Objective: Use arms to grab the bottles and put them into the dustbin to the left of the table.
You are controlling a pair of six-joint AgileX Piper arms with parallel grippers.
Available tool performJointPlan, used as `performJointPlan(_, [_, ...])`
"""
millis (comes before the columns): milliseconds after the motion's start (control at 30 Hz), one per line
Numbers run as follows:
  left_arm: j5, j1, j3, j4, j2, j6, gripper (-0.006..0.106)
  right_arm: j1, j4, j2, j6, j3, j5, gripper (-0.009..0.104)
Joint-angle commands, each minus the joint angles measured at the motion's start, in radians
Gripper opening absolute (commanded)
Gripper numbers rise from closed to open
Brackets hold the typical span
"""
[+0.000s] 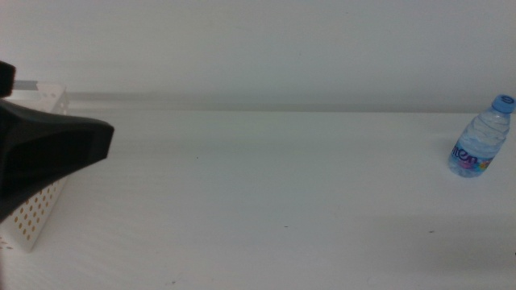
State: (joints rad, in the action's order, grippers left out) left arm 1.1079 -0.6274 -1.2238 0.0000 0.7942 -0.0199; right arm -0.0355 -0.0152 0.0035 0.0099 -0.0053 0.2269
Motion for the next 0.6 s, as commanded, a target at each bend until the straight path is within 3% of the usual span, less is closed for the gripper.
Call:
performJointPlan(0, [-0.02, -0.006, 0.002, -0.011, -0.013, -0.012, 0.094, 0.006, -0.007, -0.039, -0.01, 0.044, -0.008, 0.085])
performJointPlan(300, [-0.042, -0.006, 0.0, -0.011, -0.015, -0.012, 0.094, 0.006, -0.007, -0.039, -0.01, 0.044, -0.008, 0.085])
performJointPlan(567, [-0.13, -0.006, 0.0, -0.062, -0.015, -0.012, 0.094, 0.006, -0.007, -0.039, -0.01, 0.044, -0.008, 0.085])
